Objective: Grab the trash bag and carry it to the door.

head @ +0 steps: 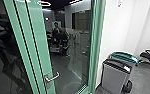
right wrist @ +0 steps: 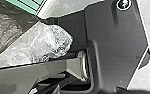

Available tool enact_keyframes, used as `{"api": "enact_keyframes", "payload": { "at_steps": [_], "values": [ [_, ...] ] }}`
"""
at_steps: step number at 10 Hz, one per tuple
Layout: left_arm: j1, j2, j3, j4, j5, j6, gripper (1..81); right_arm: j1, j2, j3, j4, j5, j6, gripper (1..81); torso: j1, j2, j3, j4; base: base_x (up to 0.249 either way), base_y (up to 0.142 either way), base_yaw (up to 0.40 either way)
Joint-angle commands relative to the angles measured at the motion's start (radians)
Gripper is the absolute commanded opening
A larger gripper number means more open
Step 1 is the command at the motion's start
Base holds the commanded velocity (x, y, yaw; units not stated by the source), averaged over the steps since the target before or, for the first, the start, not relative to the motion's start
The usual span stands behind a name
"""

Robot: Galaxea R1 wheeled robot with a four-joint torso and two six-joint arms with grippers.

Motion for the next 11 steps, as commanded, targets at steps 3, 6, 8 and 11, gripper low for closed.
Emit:
{"api": "enact_keyframes", "payload": {
  "at_steps": [3,6,8,11],
  "values": [
    [-0.073,-0.002,0.000,0.007,0.067,0.009,1.0,0.047,0.004,0.004,-0.010,-0.048,-0.005,81.1,0.000,0.000,0.000,0.000,0.000,0.000,0.109],
    [-0.069,-0.007,0.000,0.034,0.067,0.011,1.0,0.035,0.004,0.004,-0.007,-0.045,-0.005,81.1,0.000,0.000,0.000,0.000,0.000,0.000,0.318],
    [-0.066,-0.016,0.003,0.033,0.065,0.015,1.0,0.030,0.001,0.004,-0.007,-0.030,-0.005,81.1,0.000,0.000,0.000,0.000,0.000,0.000,0.347],
    [-0.054,-0.039,0.032,0.046,0.030,0.020,1.0,0.016,-0.034,0.059,-0.022,0.028,-0.016,81.1,0.000,0.000,0.000,0.000,0.000,0.000,0.349]
  ]
}}
